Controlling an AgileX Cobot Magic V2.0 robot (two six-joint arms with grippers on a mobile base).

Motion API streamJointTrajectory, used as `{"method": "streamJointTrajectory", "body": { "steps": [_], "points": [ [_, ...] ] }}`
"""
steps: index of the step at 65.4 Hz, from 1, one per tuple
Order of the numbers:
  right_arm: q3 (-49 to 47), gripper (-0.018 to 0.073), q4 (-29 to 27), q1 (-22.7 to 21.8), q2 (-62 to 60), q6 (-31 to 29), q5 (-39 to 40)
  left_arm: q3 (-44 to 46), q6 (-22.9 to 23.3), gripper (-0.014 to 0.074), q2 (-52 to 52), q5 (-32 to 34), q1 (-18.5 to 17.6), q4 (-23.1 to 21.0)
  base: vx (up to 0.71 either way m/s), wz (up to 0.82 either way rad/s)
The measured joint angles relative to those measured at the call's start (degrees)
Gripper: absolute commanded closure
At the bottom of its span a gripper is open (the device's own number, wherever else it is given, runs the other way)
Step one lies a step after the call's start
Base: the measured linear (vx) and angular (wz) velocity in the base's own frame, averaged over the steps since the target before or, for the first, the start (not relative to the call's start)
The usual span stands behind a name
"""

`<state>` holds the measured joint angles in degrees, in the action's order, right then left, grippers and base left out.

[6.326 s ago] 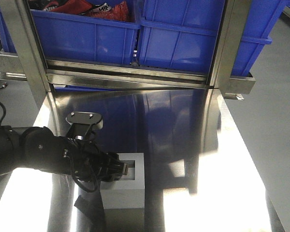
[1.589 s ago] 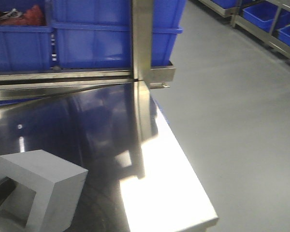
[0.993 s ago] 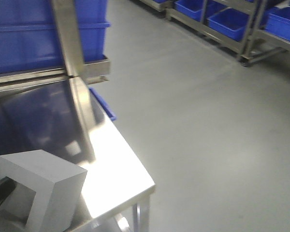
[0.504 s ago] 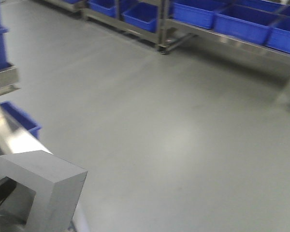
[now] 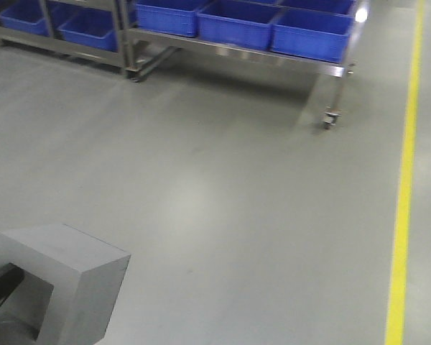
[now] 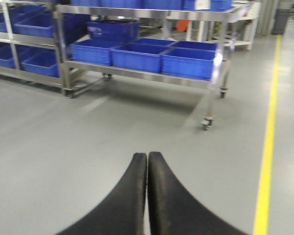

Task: Sort gray base to blue bin
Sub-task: 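Drive the base away from the table holding the block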

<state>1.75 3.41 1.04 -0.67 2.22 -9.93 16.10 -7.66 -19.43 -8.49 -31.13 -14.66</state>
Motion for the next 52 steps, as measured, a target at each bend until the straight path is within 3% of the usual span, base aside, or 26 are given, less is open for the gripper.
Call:
{"method": "streamJointTrajectory", "body": {
  "steps": [52],
  "points": [
    [0.0,0.0568,0.0,0.0,0.0,0.0,0.0,0.0,0.0,0.0602,0.0,0.0,0.0,0.0,0.08,-0.45]
  ]
}}
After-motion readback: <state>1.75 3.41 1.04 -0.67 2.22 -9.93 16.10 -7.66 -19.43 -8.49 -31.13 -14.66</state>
